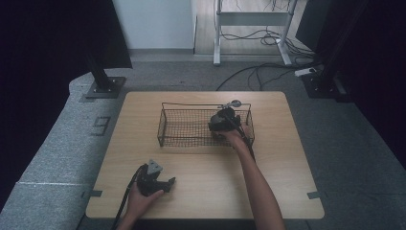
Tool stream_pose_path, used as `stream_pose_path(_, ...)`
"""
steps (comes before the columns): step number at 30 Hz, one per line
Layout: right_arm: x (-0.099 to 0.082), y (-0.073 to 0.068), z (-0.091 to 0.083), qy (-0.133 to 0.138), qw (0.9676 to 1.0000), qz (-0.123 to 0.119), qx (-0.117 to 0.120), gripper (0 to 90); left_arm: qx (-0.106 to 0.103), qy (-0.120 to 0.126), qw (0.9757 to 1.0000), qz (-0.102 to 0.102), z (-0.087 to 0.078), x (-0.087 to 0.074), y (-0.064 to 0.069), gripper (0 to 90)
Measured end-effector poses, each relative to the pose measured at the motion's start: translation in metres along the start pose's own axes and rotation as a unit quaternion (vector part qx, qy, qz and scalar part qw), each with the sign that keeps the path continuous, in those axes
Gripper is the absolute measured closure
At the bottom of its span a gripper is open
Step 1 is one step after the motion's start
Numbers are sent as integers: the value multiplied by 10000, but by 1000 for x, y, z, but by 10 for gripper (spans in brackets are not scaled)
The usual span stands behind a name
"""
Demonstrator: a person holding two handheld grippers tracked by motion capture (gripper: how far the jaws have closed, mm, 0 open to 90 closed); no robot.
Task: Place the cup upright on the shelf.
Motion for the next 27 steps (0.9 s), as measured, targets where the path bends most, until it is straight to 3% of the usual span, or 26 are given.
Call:
stream_pose_path(10,-5,5,-3,-231,9997,-63,-98,127,-1,-1,10000,0,0,0,0,164)
stream_pose_path(15,-5,6,-5,-256,9997,-52,-37,124,0,1,10000,-1,0,0,0,164)
stream_pose_path(19,-3,5,-7,-182,9998,-17,12,112,-1,-1,10000,-1,0,0,0,164)
stream_pose_path(27,9,3,-22,233,9997,57,78,84,-1,0,10000,0,0,0,0,164)
Point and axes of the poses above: each handheld gripper's, and its own axes: z roughly forward along the jaws, x roughly out of its top, y roughly to its right, the point moved 8 cm from there along z, roughly forward along the jaws, and after that the axes turned 3 degrees about x, right-handed, at the moved point
